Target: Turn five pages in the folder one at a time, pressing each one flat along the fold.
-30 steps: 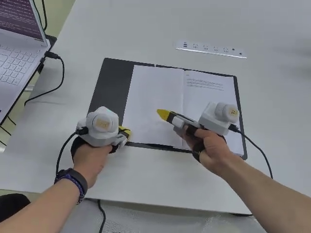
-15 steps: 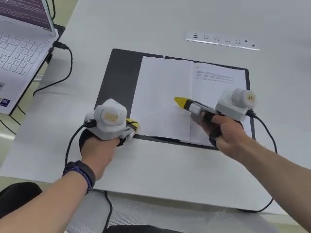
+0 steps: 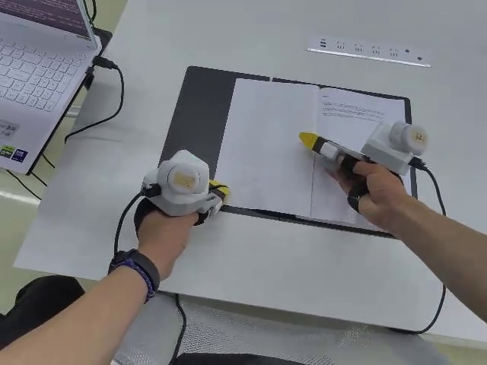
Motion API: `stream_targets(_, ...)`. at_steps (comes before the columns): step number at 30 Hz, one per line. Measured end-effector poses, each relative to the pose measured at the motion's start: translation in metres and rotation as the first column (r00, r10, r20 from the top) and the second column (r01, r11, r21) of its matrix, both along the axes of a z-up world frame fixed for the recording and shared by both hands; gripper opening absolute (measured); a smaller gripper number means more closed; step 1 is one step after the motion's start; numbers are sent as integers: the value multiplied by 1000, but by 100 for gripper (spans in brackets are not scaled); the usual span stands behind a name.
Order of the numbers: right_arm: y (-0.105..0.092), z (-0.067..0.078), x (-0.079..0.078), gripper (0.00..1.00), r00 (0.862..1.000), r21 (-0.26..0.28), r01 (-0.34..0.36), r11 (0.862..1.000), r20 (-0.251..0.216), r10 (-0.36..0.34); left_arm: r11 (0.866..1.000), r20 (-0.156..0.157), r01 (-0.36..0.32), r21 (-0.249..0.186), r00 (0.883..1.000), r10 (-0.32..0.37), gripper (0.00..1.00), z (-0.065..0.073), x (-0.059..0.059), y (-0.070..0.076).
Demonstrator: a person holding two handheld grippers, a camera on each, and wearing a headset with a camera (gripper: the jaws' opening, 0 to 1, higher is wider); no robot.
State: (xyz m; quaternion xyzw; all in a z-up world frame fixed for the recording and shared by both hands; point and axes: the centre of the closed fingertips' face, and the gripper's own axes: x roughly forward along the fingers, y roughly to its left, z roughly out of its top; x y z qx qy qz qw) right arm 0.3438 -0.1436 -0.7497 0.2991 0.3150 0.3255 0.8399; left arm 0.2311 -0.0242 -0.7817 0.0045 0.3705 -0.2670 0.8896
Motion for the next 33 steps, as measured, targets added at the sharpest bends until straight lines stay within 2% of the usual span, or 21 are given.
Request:
stream_targets(6, -5, -6, 9, 0, 1000, -4, 22, 1000, 1, -22, 1000, -3, 12, 5, 1000, -12, 0, -1, 1, 0)
stream_targets(19, -10, -6, 30, 0, 997, 24, 67, 997, 21, -68, 1000, -4, 21, 13, 1000, -21, 0, -5, 4, 1)
stream_targets(23, -12, -7, 40, 0, 995, 51, 96, 994, 17, -97, 1000, -6, 14, 9, 1000, -14, 0, -4, 4, 1)
stream_targets(29, -15, -8, 52, 0, 991, 64, 129, 990, 22, -130, 1000, -3, 15, 12, 1000, -15, 0, -3, 3, 0)
stream_targets(33, -18, -8, 63, 0, 984, 82, 172, 982, 21, -175, 1000, -1, 17, 12, 1000, -17, 0, -3, 3, -1)
